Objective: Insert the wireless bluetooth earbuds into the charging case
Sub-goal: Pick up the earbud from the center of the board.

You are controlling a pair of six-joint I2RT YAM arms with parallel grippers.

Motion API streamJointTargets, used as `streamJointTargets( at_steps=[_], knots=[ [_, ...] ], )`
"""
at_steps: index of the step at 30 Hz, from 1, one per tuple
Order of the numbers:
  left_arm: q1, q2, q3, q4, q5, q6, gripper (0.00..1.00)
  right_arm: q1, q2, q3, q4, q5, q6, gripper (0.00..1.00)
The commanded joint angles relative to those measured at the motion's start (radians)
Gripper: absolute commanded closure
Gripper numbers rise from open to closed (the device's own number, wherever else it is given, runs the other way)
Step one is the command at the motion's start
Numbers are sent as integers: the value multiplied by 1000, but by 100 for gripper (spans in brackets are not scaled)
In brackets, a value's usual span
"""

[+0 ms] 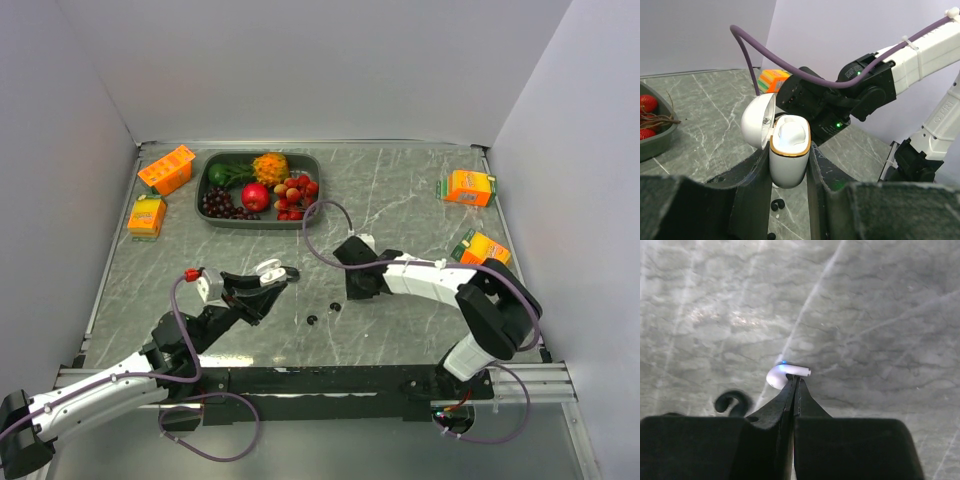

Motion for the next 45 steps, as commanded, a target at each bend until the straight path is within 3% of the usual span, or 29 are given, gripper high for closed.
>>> streamJointTargets(
  at_steps=[1, 6, 9, 10, 13, 16, 19, 32, 41, 45],
  knots=[
    [-3, -2, 29, 16, -10, 7, 99, -14, 60, 72, 38, -46, -5, 100],
    [-3, 5, 27, 22, -17, 10, 99, -35, 83, 133, 27, -61, -13, 100],
    [-3, 6, 30, 19, -18, 13, 99, -38, 31, 148, 6, -49, -50, 86],
    [-4, 3, 32, 19, -20, 13, 99, -38, -16, 145, 4, -50, -63, 76],
    [-3, 0, 29, 24, -21, 14, 99, -41, -84, 138, -5, -55, -149, 58],
    [-3, 0, 24, 30, -21, 11, 99, -40, -66, 153, -7, -92, -255, 47],
    [-3, -5, 18, 31, -18, 5, 99, -41, -2, 181, 0, -147, -321, 43],
    [-3, -43, 15, -2, -20, 3, 99, -40, 118, 174, 55, -187, -447, 41],
    [-3, -54, 12, -7, -24, 7, 99, -41, 121, 124, 67, -187, -400, 51],
    [-3, -55, 10, -8, -20, 3, 99, -40, 114, 89, 82, -187, -355, 63]
  ],
)
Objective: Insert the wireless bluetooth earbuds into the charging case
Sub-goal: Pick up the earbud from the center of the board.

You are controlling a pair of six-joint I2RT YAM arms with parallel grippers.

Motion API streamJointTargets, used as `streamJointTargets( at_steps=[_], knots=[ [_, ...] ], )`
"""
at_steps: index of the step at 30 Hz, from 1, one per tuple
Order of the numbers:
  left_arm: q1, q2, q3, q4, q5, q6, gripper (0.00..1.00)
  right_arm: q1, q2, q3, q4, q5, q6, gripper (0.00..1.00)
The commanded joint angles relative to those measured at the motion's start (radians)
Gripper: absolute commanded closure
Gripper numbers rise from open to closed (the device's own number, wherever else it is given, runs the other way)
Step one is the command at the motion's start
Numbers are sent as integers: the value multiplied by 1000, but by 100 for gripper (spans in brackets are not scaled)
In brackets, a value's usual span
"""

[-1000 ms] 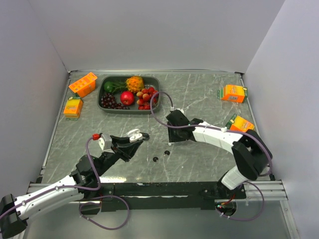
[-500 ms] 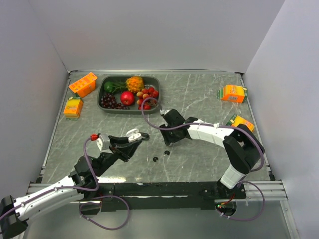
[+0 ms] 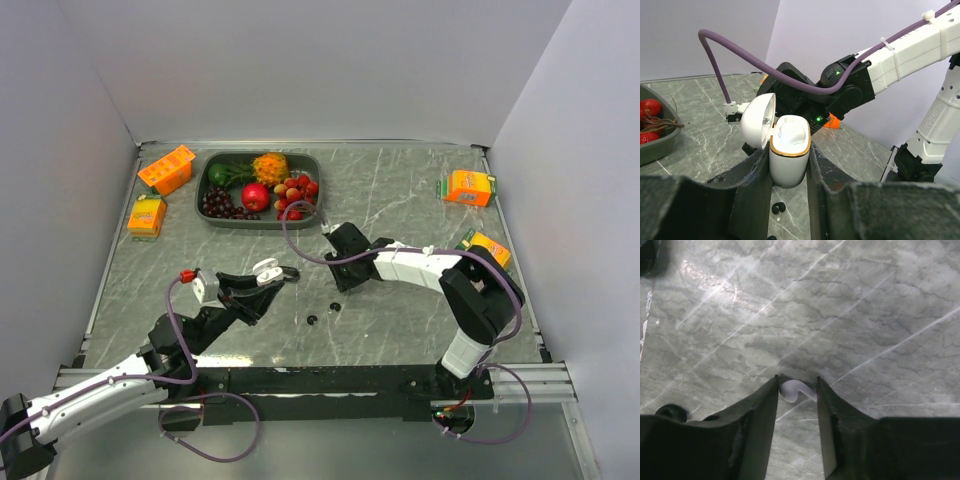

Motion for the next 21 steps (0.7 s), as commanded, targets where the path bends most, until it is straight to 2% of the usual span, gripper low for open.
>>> streamJointTargets(
  at_steps=[1, 6, 8, 11, 13, 16, 17, 21],
  knots=[
    [-3, -13, 12, 20, -7, 0, 99, -4, -12, -46, 13, -12, 71, 64],
    [-4, -11, 15, 20, -5, -3, 99, -5, -33, -77, -3, 10, 200, 73],
    [-3, -10, 14, 27, -5, -6, 99, -7, -47, -99, 2, -4, 302, 76],
    [-4, 1, 12, 40, 1, -14, 99, -7, -59, -129, 28, -54, 453, 76],
    [-6, 6, 15, 44, 7, -16, 99, -7, -71, -158, 60, -82, 543, 73],
    [-4, 6, 21, 41, 8, -14, 99, -7, -108, -180, 115, -114, 594, 62],
    [-6, 2, 21, 38, 7, -13, 99, -7, -122, -175, 111, -104, 588, 56],
    [-7, -5, 23, 31, 5, -8, 99, -5, -136, -88, 13, -59, 486, 46]
  ],
)
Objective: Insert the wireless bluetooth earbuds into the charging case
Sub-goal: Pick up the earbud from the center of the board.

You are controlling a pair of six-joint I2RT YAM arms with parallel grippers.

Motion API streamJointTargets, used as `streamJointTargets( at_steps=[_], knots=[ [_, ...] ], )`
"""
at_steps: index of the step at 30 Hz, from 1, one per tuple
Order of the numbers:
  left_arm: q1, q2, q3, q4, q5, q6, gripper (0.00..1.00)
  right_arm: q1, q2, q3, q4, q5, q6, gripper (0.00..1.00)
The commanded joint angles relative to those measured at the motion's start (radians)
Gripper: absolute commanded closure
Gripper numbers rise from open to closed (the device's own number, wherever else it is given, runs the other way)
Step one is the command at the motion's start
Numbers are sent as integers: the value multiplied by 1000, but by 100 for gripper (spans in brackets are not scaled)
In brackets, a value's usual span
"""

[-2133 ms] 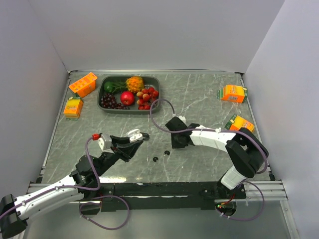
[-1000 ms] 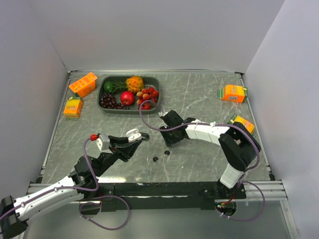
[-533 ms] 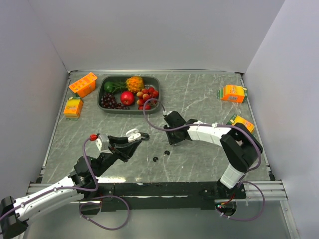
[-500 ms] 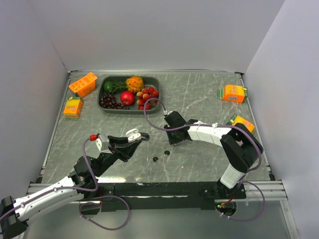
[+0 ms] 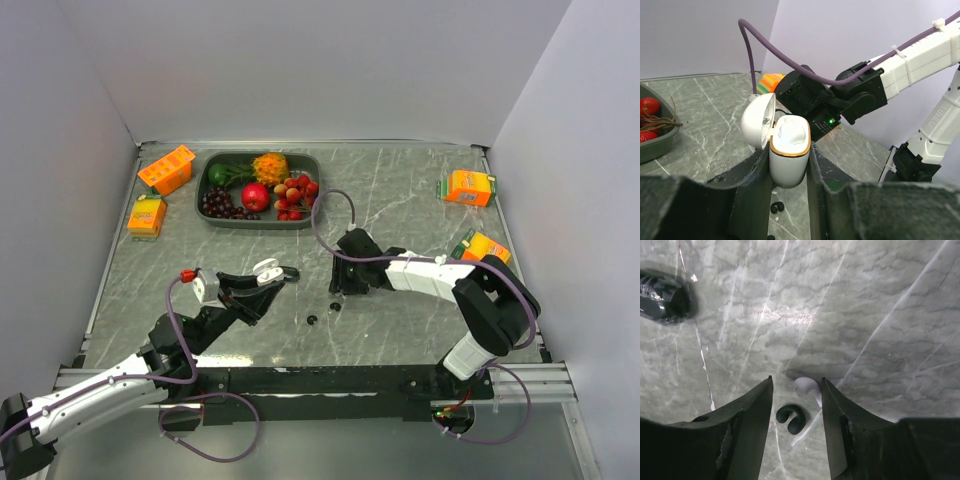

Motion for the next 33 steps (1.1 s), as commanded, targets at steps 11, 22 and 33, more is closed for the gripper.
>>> streamJointTargets(
  at_steps=[11, 22, 33],
  knots=[
    [-7, -6, 13, 32, 1, -5, 99, 15, 12, 112, -207, 6, -366, 47],
    [-8, 16, 20, 43, 3, 2, 99, 39, 21, 133, -139, 6, -411, 44],
    [-8, -11, 21, 16, -5, 3, 99, 45, 147, 194, -139, 31, -428, 50]
  ],
)
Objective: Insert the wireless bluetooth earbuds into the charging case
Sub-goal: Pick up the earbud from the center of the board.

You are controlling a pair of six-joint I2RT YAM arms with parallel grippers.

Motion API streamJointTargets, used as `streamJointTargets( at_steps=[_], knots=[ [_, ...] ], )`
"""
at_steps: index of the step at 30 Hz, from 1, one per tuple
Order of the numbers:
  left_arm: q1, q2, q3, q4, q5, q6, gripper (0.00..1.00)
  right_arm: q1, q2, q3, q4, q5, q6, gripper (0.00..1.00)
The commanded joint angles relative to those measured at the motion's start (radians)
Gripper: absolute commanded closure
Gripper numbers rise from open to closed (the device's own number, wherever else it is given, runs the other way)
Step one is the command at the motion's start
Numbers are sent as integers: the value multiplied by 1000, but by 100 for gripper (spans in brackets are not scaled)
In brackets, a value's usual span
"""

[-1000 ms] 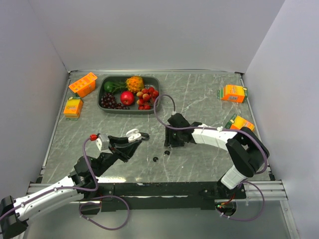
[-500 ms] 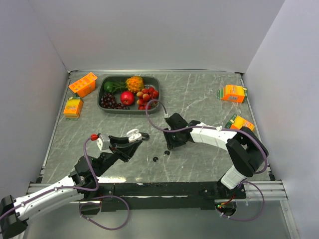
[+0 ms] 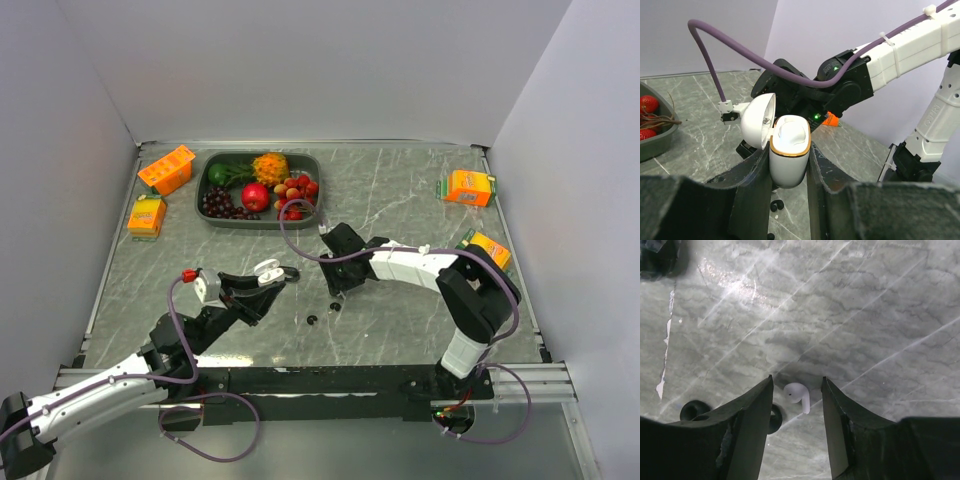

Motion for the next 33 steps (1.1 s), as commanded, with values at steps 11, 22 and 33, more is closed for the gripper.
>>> streamJointTargets(
  at_steps=[11, 22, 33],
  knots=[
    [-5, -17, 10, 30, -6, 0, 99, 8, -4, -37, 27, 10, 2, 54],
    [-4, -24, 10, 25, -1, -9, 99, 31, -23, -63, 24, 4, 11, 54],
    [-4, -49, 13, 1, -6, -9, 99, 47, -46, -100, 22, 19, 42, 82]
  ],
)
